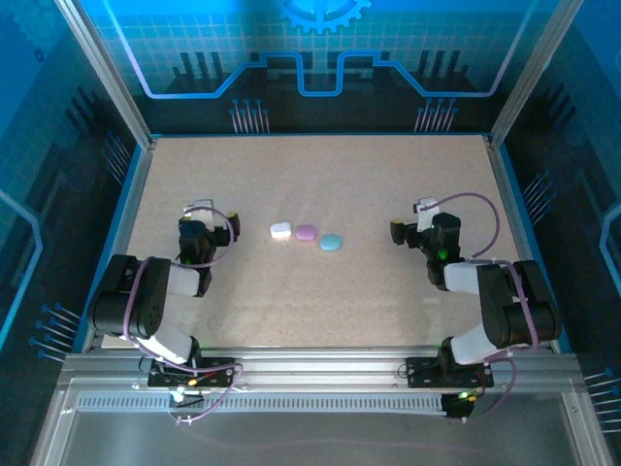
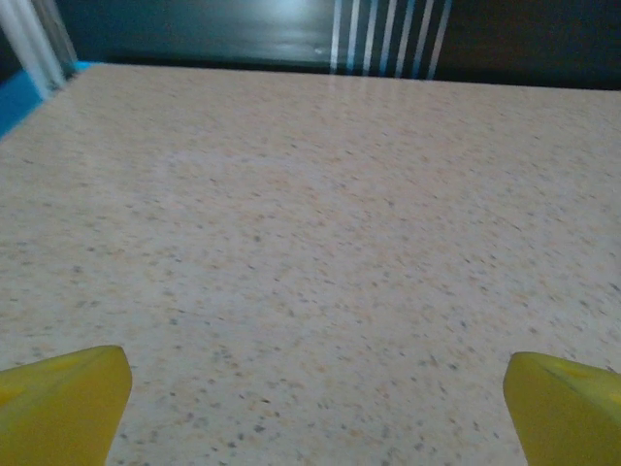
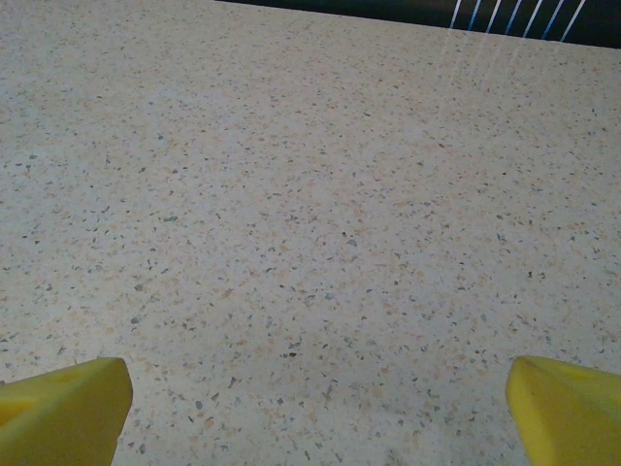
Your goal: Insert wireless bluetooth earbuds into charging case
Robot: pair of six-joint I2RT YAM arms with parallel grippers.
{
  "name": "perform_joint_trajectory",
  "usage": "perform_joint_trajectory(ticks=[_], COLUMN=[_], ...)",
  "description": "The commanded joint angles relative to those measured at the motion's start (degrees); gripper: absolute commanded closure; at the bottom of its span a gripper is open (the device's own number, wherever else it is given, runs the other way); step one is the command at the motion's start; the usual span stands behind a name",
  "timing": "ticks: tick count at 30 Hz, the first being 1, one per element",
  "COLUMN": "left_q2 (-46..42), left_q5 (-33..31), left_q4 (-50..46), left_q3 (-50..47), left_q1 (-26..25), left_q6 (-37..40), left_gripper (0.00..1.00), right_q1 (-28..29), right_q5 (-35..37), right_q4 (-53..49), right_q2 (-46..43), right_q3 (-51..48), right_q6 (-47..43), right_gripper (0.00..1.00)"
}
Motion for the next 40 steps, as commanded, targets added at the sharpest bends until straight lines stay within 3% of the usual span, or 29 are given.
perform_joint_trajectory(ticks=[1, 7, 40], left_q2=[-0.8, -0.9, -0.8], left_q5=[8.8, 5.2, 6.0], left_q4=[-2.4, -1.9, -2.2], left_q3=[1.6, 1.1, 1.4], left_q1=[1.5, 0.7, 0.5], left_q6=[-0.2, -0.2, 0.2], left_gripper=[0.01, 0.01, 0.01], right_q1=[-0.6, -0.6, -0.7], right_q5=[0.8, 0.7, 0.5], right_q4=[2.7, 2.5, 2.3], right_q2=[0.2, 0.1, 0.2], right_q3=[0.3, 0.3, 0.3], right_q6=[0.4, 0.2, 0.3], right_gripper=[0.00, 0.00, 0.00])
